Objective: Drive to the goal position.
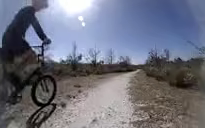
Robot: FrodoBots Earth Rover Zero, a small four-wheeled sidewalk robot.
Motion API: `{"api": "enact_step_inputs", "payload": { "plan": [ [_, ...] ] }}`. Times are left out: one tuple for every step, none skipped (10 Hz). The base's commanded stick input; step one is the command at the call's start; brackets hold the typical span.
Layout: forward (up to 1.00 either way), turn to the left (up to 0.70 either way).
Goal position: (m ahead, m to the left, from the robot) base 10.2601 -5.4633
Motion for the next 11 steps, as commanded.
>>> {"api": "enact_step_inputs", "payload": {
  "plan": [
    [0.50, -0.50],
    [0.50, -0.26],
    [0.50, 0.00],
    [0.50, 0.00],
    [0.50, 0.00],
    [0.50, 0.00],
    [0.50, 0.00],
    [0.50, 0.00],
    [0.50, 0.00],
    [0.50, 0.00],
    [0.50, 0.00]
  ]
}}
